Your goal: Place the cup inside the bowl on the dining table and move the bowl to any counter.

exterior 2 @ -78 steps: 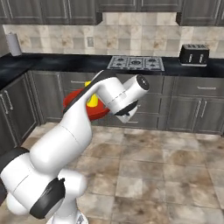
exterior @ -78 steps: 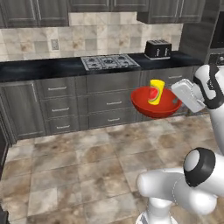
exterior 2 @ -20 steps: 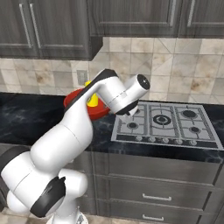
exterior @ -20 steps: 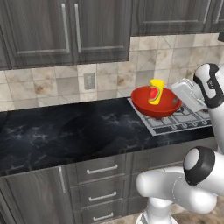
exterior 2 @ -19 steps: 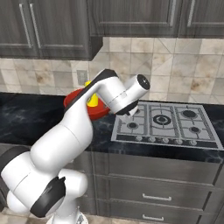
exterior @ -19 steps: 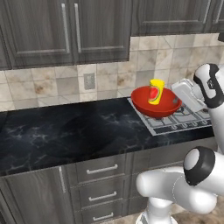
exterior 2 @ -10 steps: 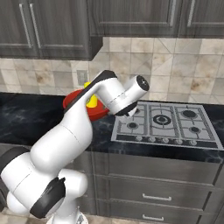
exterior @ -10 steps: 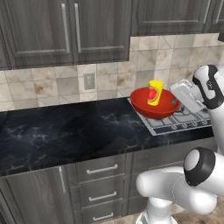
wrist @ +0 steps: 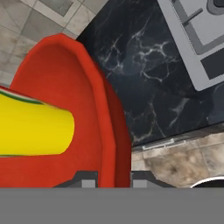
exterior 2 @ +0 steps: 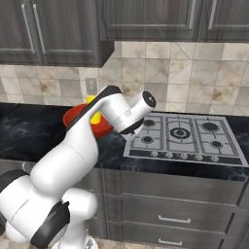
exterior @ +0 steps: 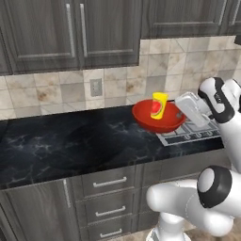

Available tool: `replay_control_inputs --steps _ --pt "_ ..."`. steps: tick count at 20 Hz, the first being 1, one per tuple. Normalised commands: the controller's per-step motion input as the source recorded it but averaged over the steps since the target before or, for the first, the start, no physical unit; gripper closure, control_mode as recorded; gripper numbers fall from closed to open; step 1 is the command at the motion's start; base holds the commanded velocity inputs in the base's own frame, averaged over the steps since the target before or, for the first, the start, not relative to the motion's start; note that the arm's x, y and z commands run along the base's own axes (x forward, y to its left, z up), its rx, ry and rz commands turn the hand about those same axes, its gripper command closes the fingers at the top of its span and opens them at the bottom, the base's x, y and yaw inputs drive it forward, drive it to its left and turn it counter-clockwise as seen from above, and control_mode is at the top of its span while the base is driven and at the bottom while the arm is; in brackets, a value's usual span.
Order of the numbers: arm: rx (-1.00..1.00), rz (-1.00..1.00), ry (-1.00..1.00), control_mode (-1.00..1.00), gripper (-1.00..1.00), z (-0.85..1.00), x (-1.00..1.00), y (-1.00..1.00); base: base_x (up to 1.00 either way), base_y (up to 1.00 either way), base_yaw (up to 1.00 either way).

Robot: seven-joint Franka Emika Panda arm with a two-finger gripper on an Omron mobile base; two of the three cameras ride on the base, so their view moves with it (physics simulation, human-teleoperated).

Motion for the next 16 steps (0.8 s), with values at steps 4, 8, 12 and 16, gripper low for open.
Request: replay_control_inputs --steps 4,8,12,16 --pt "0.0 0.0 0.0 -1.0 1.0 -0.01 0.02 0.25 0.0 0.0 0.0" --pt "0.0 0.0 0.0 -1.0 1.0 -0.03 0.08 0.31 0.0 0.0 0.0" --pt "0.0 0.0 0.0 -1.0 1.0 -0.09 0.09 0.37 0.0 0.0 0.0" --pt "0.0 0.0 0.0 -1.0 1.0 -0.11 0.31 0.38 0.0 0.0 0.0"
